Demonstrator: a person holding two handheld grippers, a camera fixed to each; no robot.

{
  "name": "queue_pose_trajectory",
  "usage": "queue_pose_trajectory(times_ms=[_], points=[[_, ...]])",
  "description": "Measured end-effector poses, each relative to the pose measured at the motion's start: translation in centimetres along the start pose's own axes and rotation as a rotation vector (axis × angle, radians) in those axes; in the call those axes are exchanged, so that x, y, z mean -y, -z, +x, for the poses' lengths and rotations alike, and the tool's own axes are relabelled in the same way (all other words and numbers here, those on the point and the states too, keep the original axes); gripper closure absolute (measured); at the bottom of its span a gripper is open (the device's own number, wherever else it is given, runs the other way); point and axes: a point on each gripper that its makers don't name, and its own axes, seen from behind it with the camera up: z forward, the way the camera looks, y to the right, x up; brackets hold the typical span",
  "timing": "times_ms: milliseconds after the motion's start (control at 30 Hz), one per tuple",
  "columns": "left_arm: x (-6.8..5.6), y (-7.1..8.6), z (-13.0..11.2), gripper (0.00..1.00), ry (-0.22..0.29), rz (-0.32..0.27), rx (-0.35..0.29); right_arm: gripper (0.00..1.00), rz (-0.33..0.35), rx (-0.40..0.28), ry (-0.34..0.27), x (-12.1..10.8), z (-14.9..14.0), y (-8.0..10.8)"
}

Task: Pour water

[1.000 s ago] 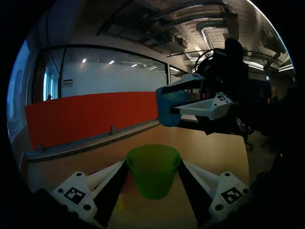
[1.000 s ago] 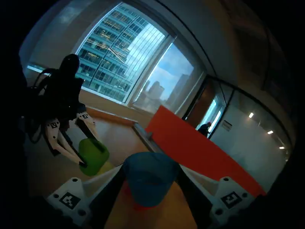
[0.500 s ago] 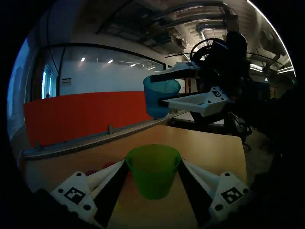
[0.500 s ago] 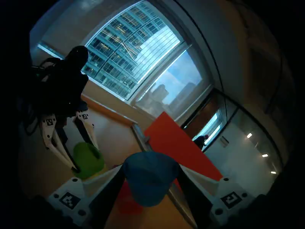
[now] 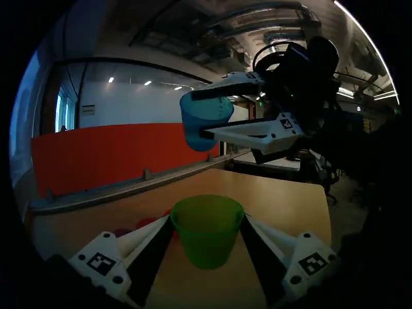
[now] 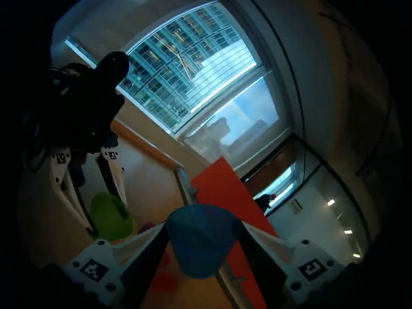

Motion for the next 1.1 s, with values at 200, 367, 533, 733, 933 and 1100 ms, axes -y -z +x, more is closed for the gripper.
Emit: queue_pose_trajectory(times_ms=[200, 367, 533, 733, 933, 1100], points=[[-0.2, -0.1, 0.0, 0.13, 0.002, -0.009, -0.002, 0.08, 0.0, -0.006, 0.055, -0.2, 0.6, -0.4], [-0.4, -0.3, 0.2, 0.13, -0.001, -0.013, -0.003, 0.08, -0.008, -0.016, 0.094, -0.5, 1.1, -0.6], [-0.6, -0.4, 0.3, 0.13, -0.003, -0.019, -0.003, 0.08, -0.016, -0.022, 0.138, -0.8, 1.4, -0.8], [-0.6, -0.6, 0.2, 0.13, -0.017, -0.021, 0.0, 0.08, -0.019, -0.022, 0.181, -0.9, 1.5, -0.9], [-0.7, -0.6, 0.3, 0.13, -0.029, -0.023, 0.002, 0.08, -0.025, -0.023, 0.217, -1.1, 1.7, -0.8], [-0.8, -0.6, 0.5, 0.13, -0.031, -0.027, 0.0, 0.08, -0.031, -0.025, 0.242, -1.2, 1.9, -0.8]])
